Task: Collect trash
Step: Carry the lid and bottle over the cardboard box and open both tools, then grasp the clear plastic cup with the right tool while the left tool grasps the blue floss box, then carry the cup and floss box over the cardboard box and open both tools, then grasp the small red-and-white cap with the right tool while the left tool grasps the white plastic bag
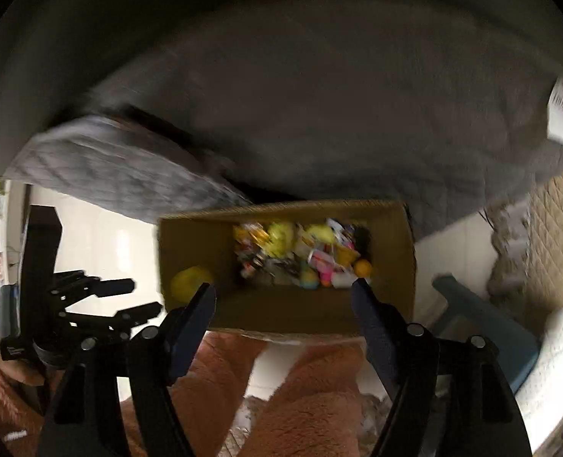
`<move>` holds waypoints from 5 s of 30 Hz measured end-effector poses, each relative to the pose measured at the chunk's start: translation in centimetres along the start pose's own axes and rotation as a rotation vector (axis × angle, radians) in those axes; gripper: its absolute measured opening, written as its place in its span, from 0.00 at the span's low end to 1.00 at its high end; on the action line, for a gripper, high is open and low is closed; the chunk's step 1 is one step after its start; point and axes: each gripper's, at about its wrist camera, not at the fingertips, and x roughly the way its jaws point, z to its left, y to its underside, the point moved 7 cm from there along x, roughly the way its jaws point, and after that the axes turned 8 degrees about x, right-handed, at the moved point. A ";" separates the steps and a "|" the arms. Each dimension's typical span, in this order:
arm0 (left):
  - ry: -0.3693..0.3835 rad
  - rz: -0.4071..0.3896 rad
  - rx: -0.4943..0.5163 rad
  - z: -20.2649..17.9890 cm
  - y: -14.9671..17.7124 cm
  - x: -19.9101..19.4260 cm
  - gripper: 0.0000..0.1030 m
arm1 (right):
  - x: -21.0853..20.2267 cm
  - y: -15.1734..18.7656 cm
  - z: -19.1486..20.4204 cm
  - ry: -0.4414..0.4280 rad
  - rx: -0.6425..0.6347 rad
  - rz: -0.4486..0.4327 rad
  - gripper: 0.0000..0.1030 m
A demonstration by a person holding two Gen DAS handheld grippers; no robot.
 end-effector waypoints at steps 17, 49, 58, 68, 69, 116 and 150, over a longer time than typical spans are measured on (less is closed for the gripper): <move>0.040 -0.379 0.183 -4.9 0.9 -20.3 0.72 | -17.9 -4.0 4.8 -0.209 -0.154 -0.269 0.82; -0.094 -0.736 -0.020 -0.3 -12.6 -34.6 0.79 | -28.3 -13.9 3.2 -0.221 0.028 -0.522 0.39; -0.227 -0.657 -0.074 1.8 -22.9 -33.6 0.79 | -28.4 -9.4 3.0 -0.272 0.052 -0.496 0.39; -0.265 -0.623 -0.077 3.0 -22.8 -33.3 0.64 | -27.3 -8.5 2.5 -0.281 0.058 -0.466 0.39; -0.263 -0.628 -0.081 3.0 -22.2 -33.5 0.64 | -27.3 -8.7 2.8 -0.285 0.049 -0.467 0.39; 0.005 0.048 0.051 -0.9 0.3 -4.8 0.68 | -5.2 0.3 3.6 -0.001 -0.232 0.060 0.65; 0.053 -0.515 0.190 -5.8 -2.7 -28.9 0.76 | -19.1 -20.2 -0.3 -0.008 -0.022 -0.404 0.15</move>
